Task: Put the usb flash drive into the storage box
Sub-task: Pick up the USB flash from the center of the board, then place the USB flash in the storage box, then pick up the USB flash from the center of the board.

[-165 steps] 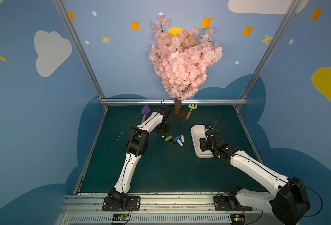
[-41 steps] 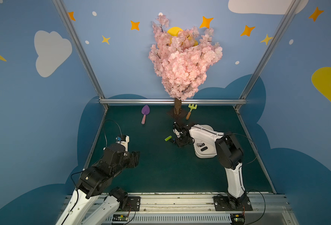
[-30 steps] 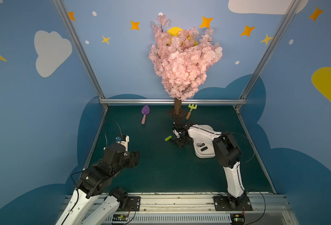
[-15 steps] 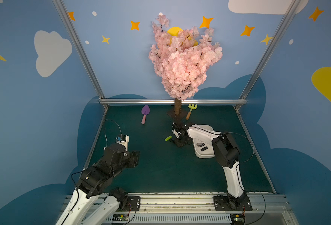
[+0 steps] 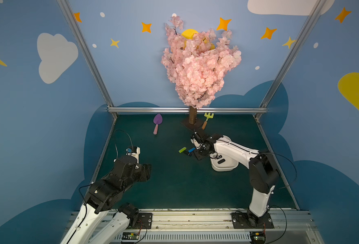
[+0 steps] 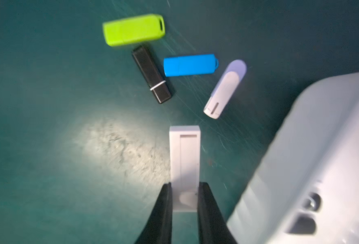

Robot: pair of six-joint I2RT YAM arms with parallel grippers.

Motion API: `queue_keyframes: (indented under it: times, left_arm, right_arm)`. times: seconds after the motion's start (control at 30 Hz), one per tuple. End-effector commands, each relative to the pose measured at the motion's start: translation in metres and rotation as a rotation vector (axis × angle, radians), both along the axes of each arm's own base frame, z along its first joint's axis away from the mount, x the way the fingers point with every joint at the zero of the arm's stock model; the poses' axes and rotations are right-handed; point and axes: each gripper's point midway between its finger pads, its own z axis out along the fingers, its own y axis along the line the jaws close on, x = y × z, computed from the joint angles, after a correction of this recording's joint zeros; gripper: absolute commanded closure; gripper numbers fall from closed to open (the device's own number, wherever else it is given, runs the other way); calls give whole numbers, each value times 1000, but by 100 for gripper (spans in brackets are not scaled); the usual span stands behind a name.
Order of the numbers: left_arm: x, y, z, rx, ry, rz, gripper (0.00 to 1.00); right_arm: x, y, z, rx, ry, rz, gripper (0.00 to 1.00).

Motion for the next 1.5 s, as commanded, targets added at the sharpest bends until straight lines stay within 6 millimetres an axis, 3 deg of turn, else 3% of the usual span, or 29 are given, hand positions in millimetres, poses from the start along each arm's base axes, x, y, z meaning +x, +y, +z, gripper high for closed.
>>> queue_keyframes:
  times: [0.0,0.07,0.2,0.4,0.5,0.6,0.7,0.87,0.97,1.1,1.2,1.37,1.47]
  left_arm:
    - [2,0,-3,10,12,7,38]
    - [3,0,-5,15,18,8,38]
    - [3,-1,-6,15,24,2,38]
    - [7,-4,-15,34,68,-2,38]
    - [8,-5,-18,42,83,-1,38]
    - [9,-5,-20,45,91,0,38]
    - [11,-8,-24,51,109,-5,38]
    - [14,-15,-35,68,187,1,38]
    - [20,-38,-49,-18,259,-26,38]
    - [49,-72,-69,-70,311,-46,39]
    - [81,-96,-89,-22,346,-71,41]
    - [135,-154,-125,56,386,-298,46]
    - [167,-165,-147,97,391,-353,46]
  right_arm:
    - [5,-24,36,57,-79,-72,90]
    - [9,-52,34,40,-82,-156,89]
    - [17,-111,8,-6,-22,-356,89]
    - [30,-143,-31,-85,38,-474,90]
    - [37,-146,-41,-95,53,-495,87]
    - [39,-143,-41,-83,56,-492,65]
    - [38,-141,-28,-55,22,-495,44]
    - [27,-117,4,58,-66,-421,42]
    - [17,-96,24,107,-153,-353,43]
    - [8,-84,38,137,-271,-309,43]
    - [8,-92,40,133,-296,-345,44]
    - [11,-104,33,210,-249,-418,44]
    - [14,-114,29,220,-228,-462,45]
